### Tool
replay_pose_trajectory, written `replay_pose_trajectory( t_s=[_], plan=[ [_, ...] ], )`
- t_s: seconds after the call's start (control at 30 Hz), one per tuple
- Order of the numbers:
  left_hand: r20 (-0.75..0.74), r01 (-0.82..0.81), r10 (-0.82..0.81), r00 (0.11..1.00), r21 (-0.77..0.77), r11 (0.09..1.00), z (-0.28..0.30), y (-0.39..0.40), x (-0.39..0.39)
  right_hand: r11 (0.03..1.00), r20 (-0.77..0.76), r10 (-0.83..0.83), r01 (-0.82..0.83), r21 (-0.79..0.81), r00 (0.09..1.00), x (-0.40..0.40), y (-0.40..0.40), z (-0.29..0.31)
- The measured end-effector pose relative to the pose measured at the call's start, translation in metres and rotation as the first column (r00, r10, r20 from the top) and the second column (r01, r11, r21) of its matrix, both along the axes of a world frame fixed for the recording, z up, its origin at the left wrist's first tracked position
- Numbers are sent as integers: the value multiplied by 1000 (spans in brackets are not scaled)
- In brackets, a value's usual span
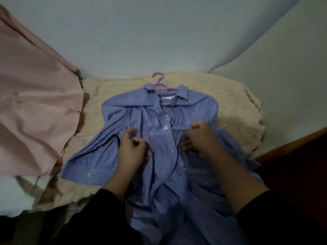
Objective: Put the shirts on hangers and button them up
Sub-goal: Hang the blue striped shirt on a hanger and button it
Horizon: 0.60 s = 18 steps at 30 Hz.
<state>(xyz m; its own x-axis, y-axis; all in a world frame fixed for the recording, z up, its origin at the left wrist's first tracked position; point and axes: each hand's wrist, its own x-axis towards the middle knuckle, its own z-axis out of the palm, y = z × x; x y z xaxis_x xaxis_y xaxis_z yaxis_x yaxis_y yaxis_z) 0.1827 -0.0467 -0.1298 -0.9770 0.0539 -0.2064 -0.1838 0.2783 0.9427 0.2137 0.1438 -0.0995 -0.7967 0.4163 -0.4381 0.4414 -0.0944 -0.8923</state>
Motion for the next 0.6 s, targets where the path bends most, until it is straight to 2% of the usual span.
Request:
replay_pose_trajectory(
  t_s=[0.07,0.17,0.23,0.3,0.37,0.47,0.53,0.6],
  plan=[
    [-30,-84,86,996,84,993,4,3,-20,989,-51,-61,53,-141,997,-16,12,11],
    [-165,-107,103,981,-13,994,16,13,-55,962,-133,-94,56,-266,987,-43,25,24],
    [-214,-99,85,973,-56,993,24,22,-75,953,-142,-147,101,-286,979,-60,31,29],
    [-228,-47,20,973,-115,992,27,30,-86,978,-132,-131,107,-179,982,-71,35,22],
    [-183,38,-64,981,-140,989,24,35,-88,1000,-129,-27,28,6,991,-69,38,11],
    [-129,115,-132,983,-131,985,21,37,-72,946,-152,116,-62,319,982,-47,35,2],
    [-210,85,-117,971,-154,984,21,37,-56,886,-232,154,-31,462,960,-28,27,-1],
    [-360,20,-79,930,-167,986,23,37,-37,817,-324,147,70,572,934,-7,12,-3]
  ],
)
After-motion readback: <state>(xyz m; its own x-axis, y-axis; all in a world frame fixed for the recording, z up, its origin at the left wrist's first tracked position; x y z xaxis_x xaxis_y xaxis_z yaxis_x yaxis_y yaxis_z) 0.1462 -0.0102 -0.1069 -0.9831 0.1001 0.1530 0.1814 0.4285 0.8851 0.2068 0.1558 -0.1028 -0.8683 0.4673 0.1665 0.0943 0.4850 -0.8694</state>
